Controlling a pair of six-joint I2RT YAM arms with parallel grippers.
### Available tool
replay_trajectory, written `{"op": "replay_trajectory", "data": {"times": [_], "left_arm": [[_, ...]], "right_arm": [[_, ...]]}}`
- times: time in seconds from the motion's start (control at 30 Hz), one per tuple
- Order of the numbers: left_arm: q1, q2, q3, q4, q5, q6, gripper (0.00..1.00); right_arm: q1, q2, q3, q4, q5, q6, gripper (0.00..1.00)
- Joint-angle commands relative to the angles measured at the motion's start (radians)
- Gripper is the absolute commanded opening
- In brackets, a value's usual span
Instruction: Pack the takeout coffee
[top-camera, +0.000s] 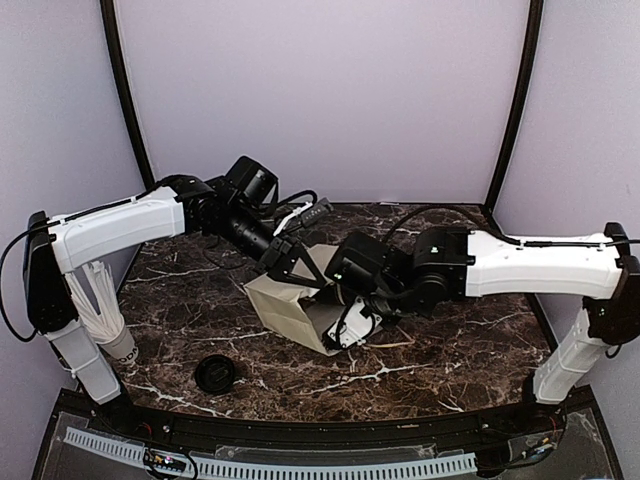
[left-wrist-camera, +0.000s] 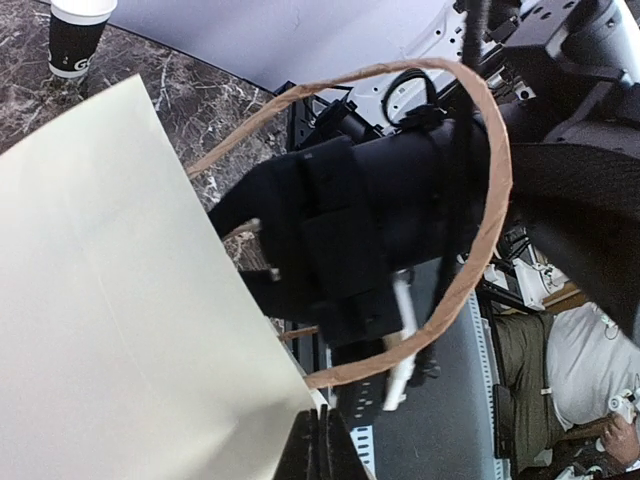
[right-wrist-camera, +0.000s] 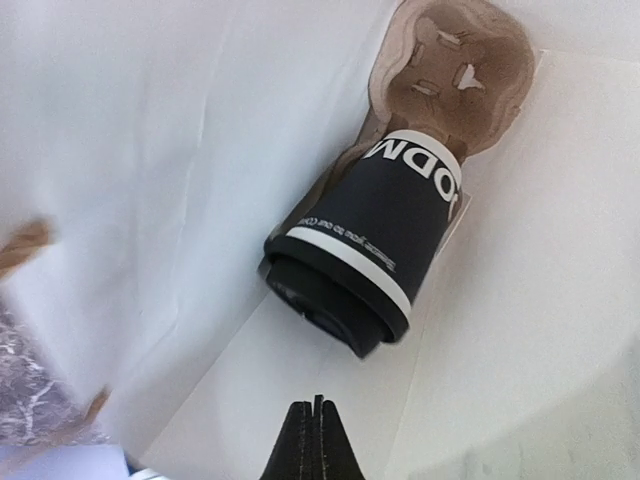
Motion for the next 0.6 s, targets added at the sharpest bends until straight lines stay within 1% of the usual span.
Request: {"op": "replay_trajectory", "data": {"times": [0.0, 0.2, 0.23, 0.3, 0.37, 0.4, 0.5, 0.57], "left_arm": [[0.008, -0.013, 0.014, 0.051, -0.041, -0.001, 0.00], [0.011, -0.012, 0.011, 0.068, -0.049, -0.003, 0.00], [0.012, -0.013, 0.010, 0.070, -0.049, -0.003, 0.00], [0.012, -0.016, 0.007, 0.073, -0.045, -0.003, 0.00], [0.011, -0.021, 0.006, 0.074, -0.038, -0.002, 0.00], [0.011, -0.022, 0.007, 0.068, -0.028, 0.003, 0.00], [0.013, -0.026, 0.013, 0.057, -0.020, 0.015, 0.00], [0.016, -0.027, 0.022, 0.051, -0.017, 0.022, 0.00]], "right_arm": [[0.027, -0.051, 0.064, -0.180, -0.022, 0.158, 0.00], [0.028, -0.093, 0.151, -0.273, -0.099, 0.260, 0.00], [0.027, -0.104, 0.156, -0.273, -0.128, 0.282, 0.05], [0.022, -0.145, 0.159, -0.268, -0.207, 0.326, 0.17], [-0.006, -0.213, 0.163, -0.268, -0.298, 0.364, 0.31], [-0.030, -0.235, 0.174, -0.269, -0.342, 0.397, 0.35], [-0.165, -0.283, 0.236, -0.318, -0.555, 0.450, 0.38], [-0.249, -0.315, 0.248, -0.334, -0.645, 0.446, 0.40]]}}
